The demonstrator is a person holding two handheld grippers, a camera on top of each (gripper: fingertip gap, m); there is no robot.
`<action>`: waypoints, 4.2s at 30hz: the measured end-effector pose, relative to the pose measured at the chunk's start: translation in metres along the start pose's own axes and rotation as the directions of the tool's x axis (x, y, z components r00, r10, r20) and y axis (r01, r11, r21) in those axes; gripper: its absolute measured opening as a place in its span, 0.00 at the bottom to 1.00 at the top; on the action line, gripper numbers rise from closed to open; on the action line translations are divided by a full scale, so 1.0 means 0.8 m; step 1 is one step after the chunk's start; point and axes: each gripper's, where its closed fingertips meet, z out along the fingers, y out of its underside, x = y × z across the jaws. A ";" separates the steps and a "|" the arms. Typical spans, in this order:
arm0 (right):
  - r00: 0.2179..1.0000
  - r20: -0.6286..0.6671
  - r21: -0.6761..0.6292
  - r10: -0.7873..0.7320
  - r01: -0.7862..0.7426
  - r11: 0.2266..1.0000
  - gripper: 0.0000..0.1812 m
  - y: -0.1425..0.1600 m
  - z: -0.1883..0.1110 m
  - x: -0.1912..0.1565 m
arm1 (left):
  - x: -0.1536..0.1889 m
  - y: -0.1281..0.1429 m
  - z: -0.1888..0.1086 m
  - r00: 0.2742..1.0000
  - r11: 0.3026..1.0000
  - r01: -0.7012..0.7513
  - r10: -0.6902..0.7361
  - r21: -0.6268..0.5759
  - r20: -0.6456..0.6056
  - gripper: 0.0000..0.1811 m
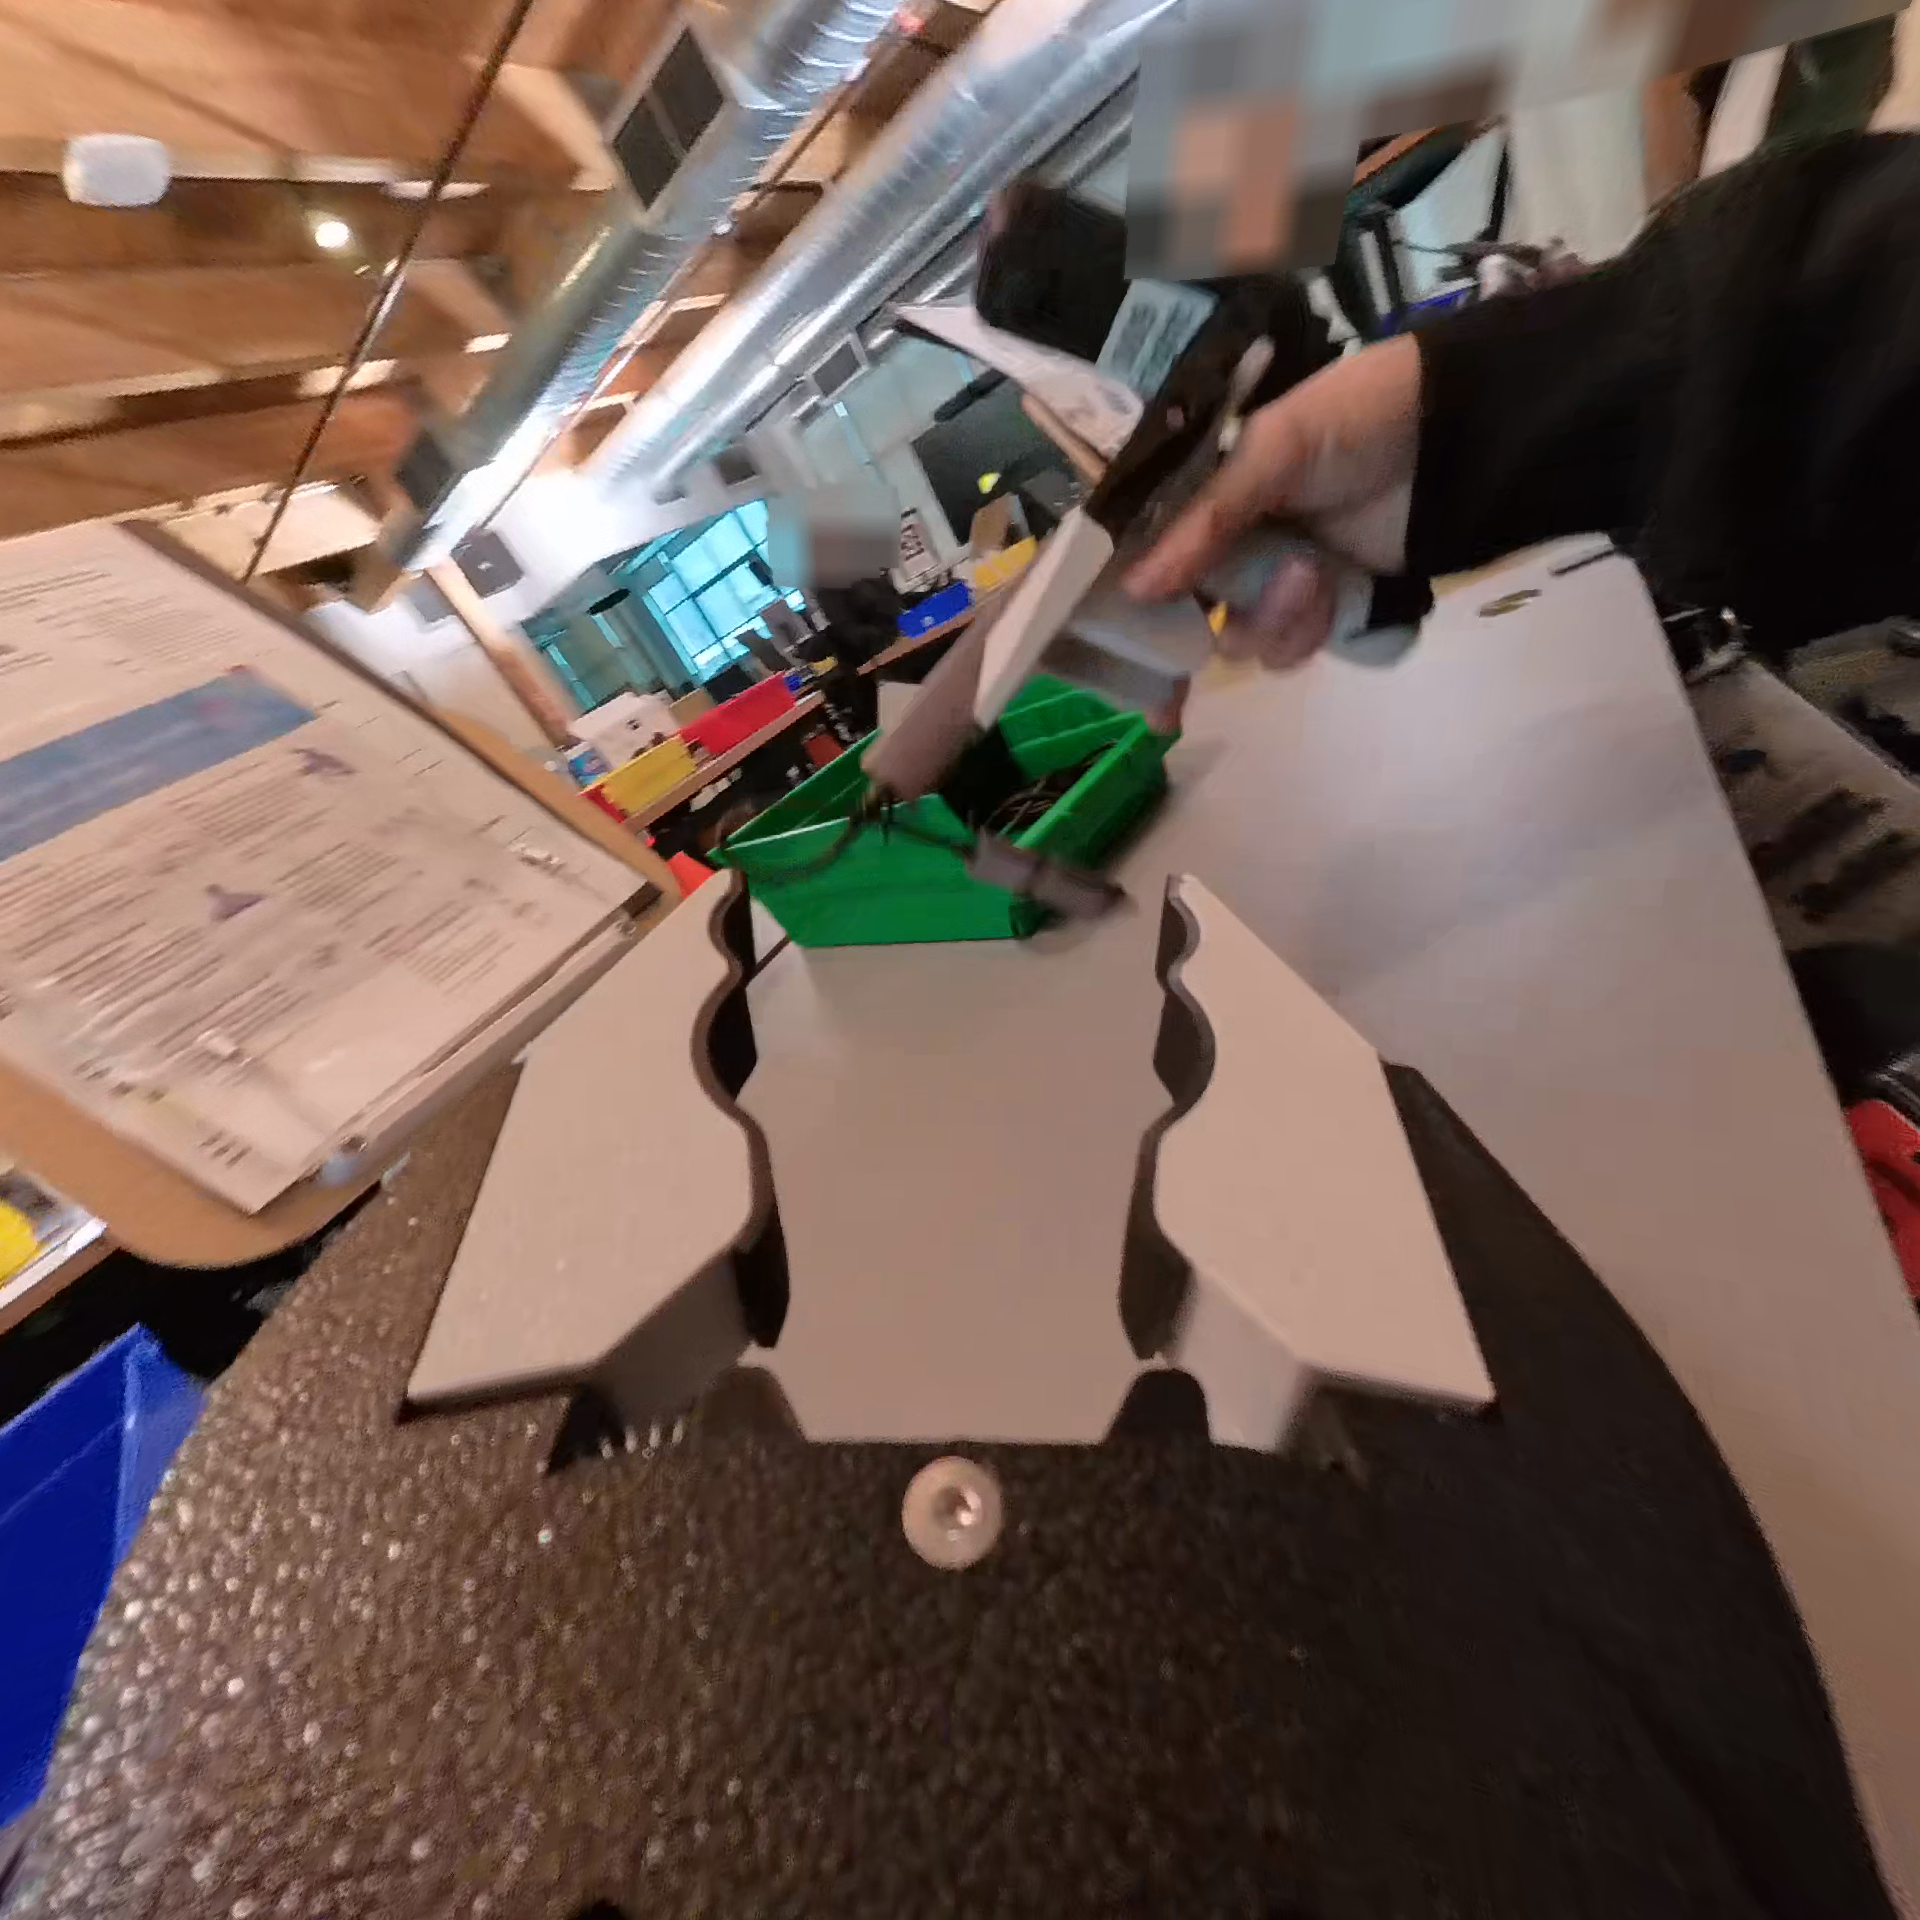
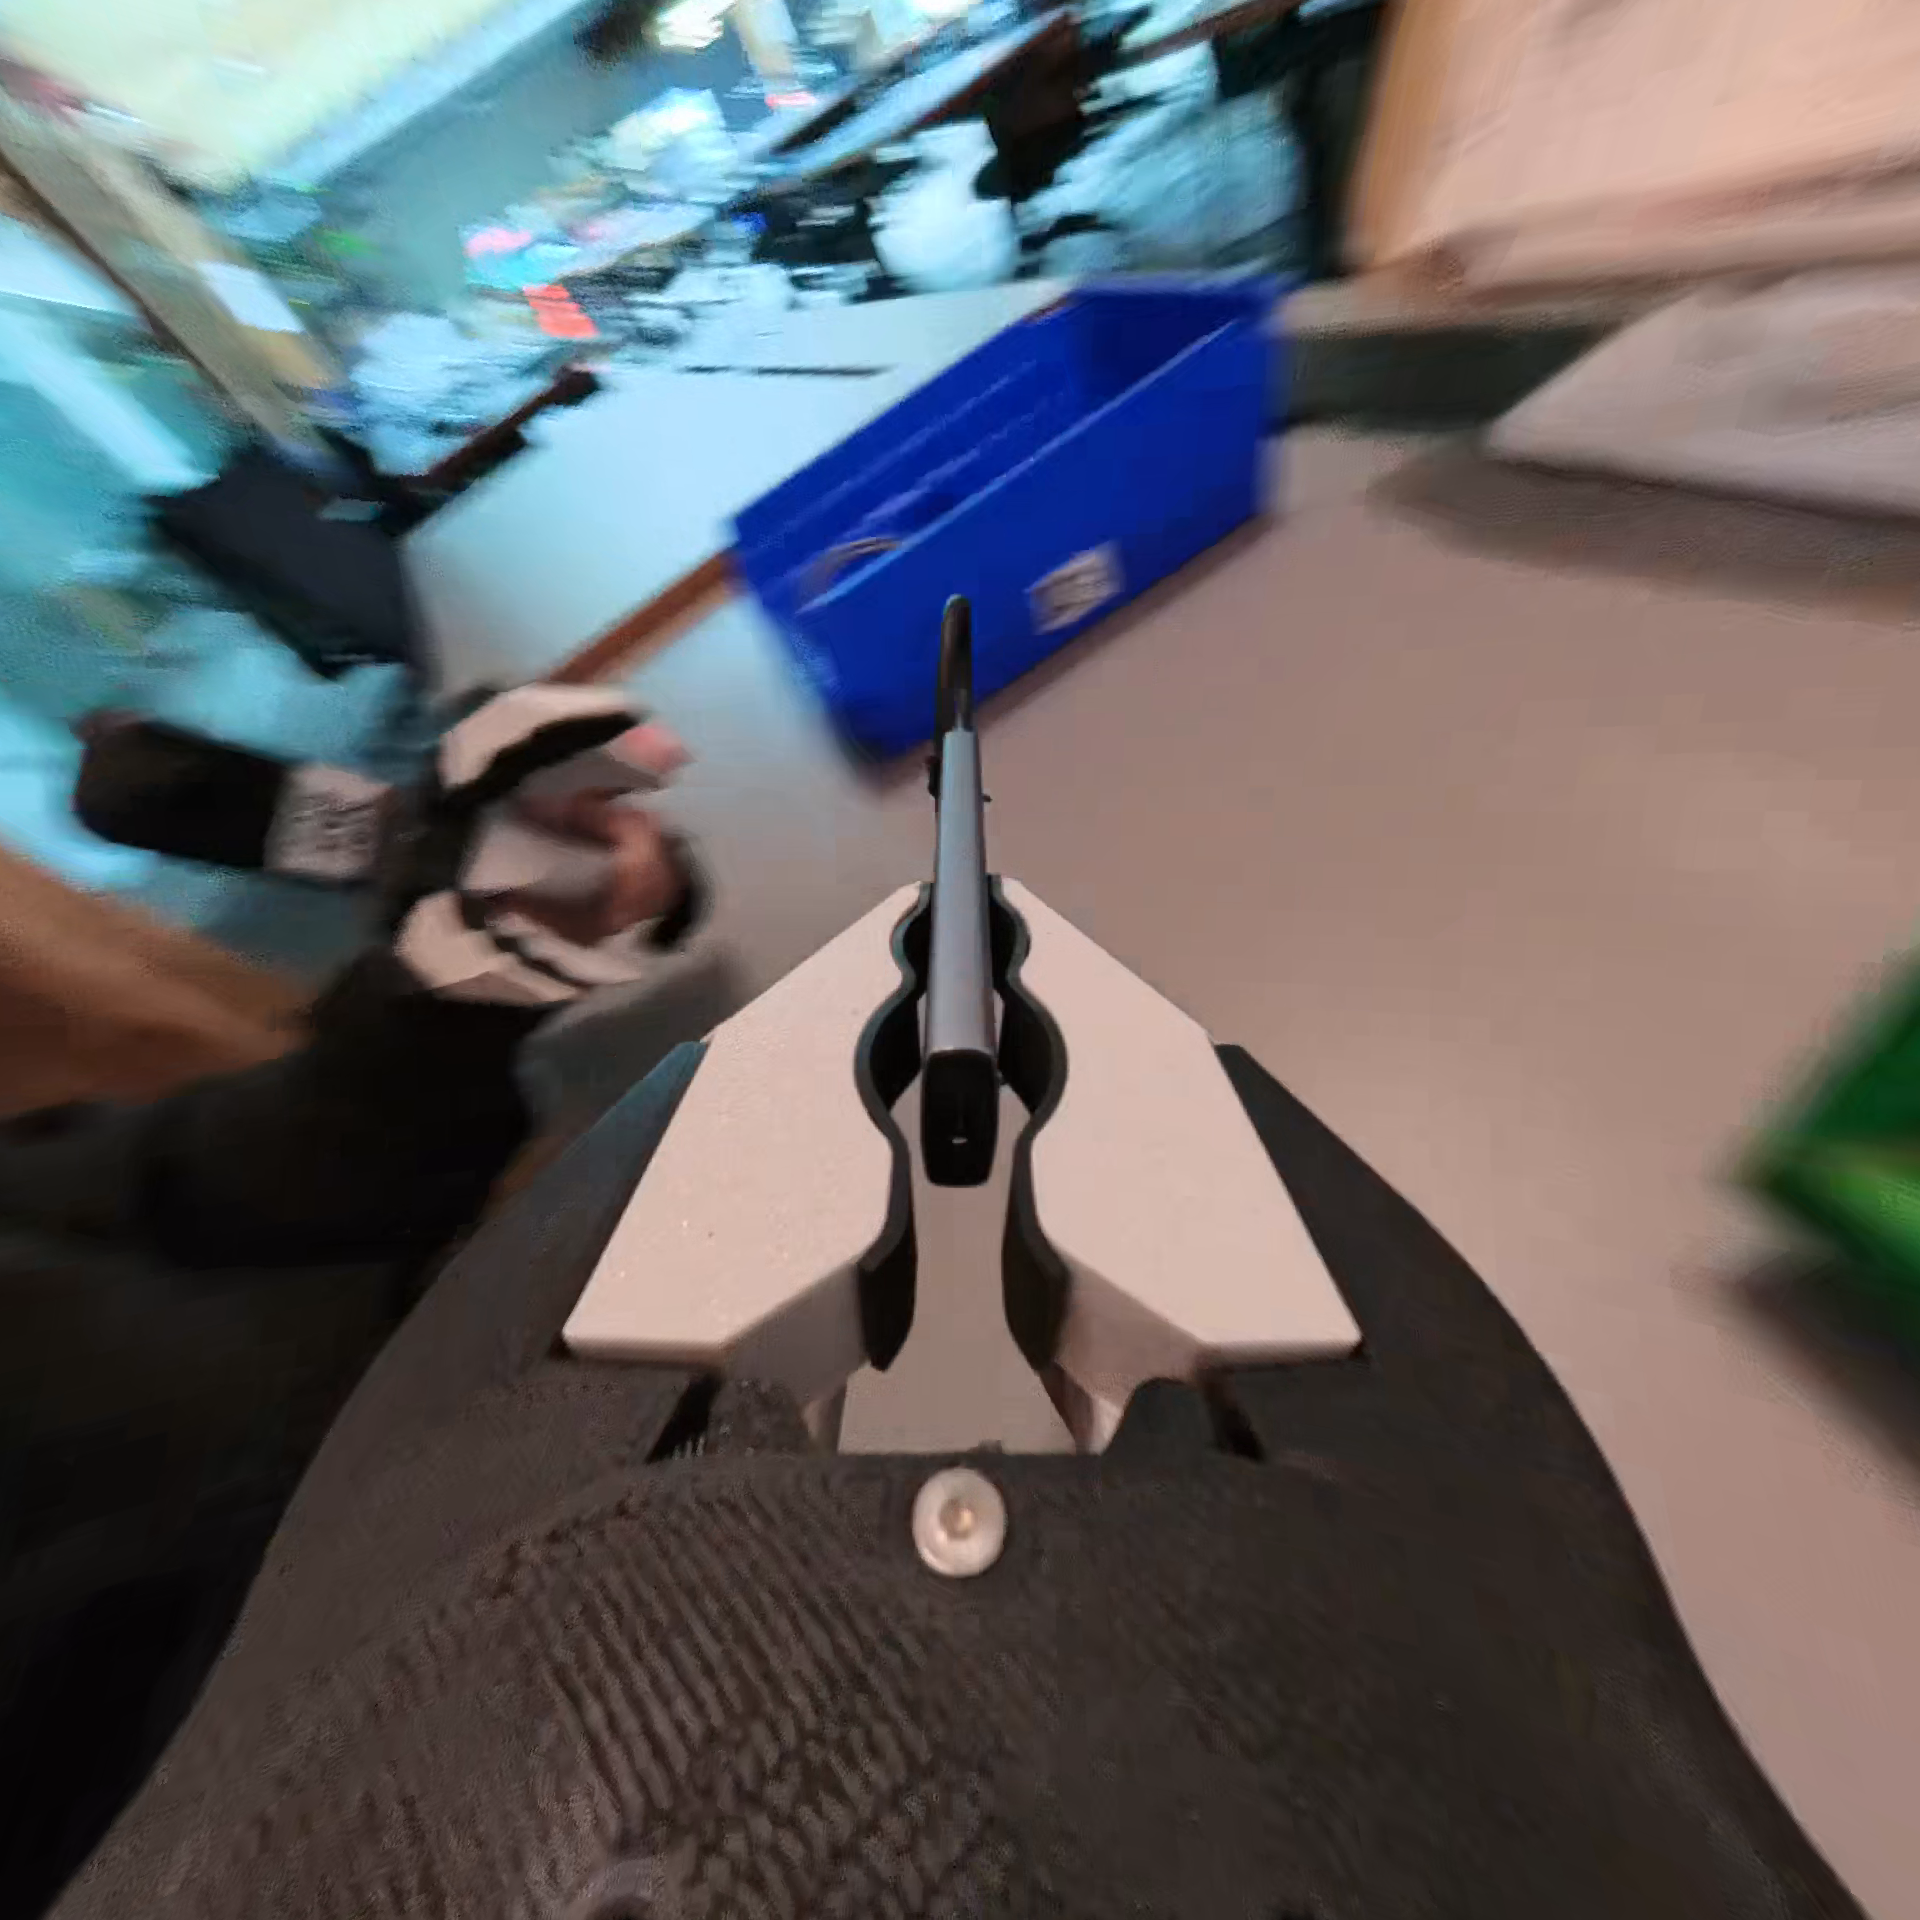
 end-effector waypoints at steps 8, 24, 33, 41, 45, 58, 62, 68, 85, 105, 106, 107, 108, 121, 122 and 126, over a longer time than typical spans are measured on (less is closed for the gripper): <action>0.484 -0.598 -0.565 -0.639 0.312 0.764 0.04 -0.150 -0.126 0.259 | -0.022 0.027 -0.004 0.992 0.994 0.110 -0.109 -0.015 0.069 0.34; 0.422 -0.624 -0.688 -0.658 0.103 0.719 0.26 -0.116 -0.052 0.420 | -0.021 0.061 -0.002 0.974 0.972 0.226 -0.223 -0.066 0.050 0.31; 0.835 -0.447 0.010 -0.320 0.362 0.932 0.33 -0.127 0.054 0.166 | -0.042 0.056 -0.014 0.950 0.953 0.300 -0.295 -0.043 0.097 0.30; 0.851 -0.277 0.309 -0.446 0.519 0.797 0.29 -0.030 0.109 0.054 | -0.135 0.091 -0.099 0.883 0.882 0.345 -0.188 -0.322 0.431 0.29; 0.843 -0.214 0.328 -0.493 0.537 0.777 0.32 -0.021 0.104 0.032 | -0.209 0.128 -0.163 0.843 0.770 0.383 -0.064 -0.511 0.535 0.27; 0.877 -0.136 0.303 -0.461 0.480 0.824 0.31 -0.002 0.123 0.032 | -0.355 0.353 -0.192 0.821 -0.018 0.570 -0.014 -0.821 0.571 0.28; 0.877 -0.135 0.289 -0.461 0.480 0.828 0.30 0.001 0.126 0.034 | -0.341 0.366 -0.194 0.837 -0.063 0.543 -0.045 -0.837 0.546 0.12; 0.896 -0.108 0.334 -0.430 0.440 0.834 0.30 -0.008 0.118 0.026 | -0.344 0.272 -0.155 0.974 0.142 0.207 0.060 -0.968 0.217 0.11; 0.838 0.542 0.453 -0.056 -0.236 0.860 0.38 -0.054 0.043 -0.081 | -0.235 -0.154 -0.014 0.530 0.380 -0.737 0.838 -0.558 -0.130 0.11; 0.803 0.234 0.306 -0.549 0.475 0.825 0.06 0.022 0.057 -0.138 | -0.022 -0.016 0.010 0.538 0.449 -0.830 0.801 -0.332 -0.262 0.11; 0.779 0.205 0.299 -0.593 0.527 0.796 0.06 0.027 0.058 -0.136 | -0.018 -0.013 0.008 0.565 0.475 -0.815 0.779 -0.332 -0.271 0.11; 0.735 0.162 0.295 -0.659 0.601 0.743 0.05 0.032 0.059 -0.135 | -0.012 -0.009 0.004 0.615 0.524 -0.783 0.734 -0.335 -0.289 0.11; 0.673 0.106 0.295 -0.732 0.681 0.670 0.04 0.036 0.058 -0.134 | -0.007 -0.007 0.001 0.685 0.596 -0.727 0.664 -0.341 -0.300 0.11; -0.196 -0.425 0.016 -0.884 0.975 -0.224 0.04 0.037 0.042 -0.141 | -0.019 -0.016 -0.060 0.852 0.746 0.225 -0.463 -0.627 -0.244 0.31; -0.215 -0.441 0.004 -0.872 0.970 -0.241 0.04 0.036 0.040 -0.140 | -0.015 -0.009 -0.064 0.833 0.705 0.255 -0.508 -0.662 -0.220 0.33; -0.190 -0.487 0.059 -0.853 0.967 -0.249 0.04 0.034 0.034 -0.152 | 0.015 -0.002 -0.058 0.685 0.629 0.416 -0.692 -0.656 -0.229 0.35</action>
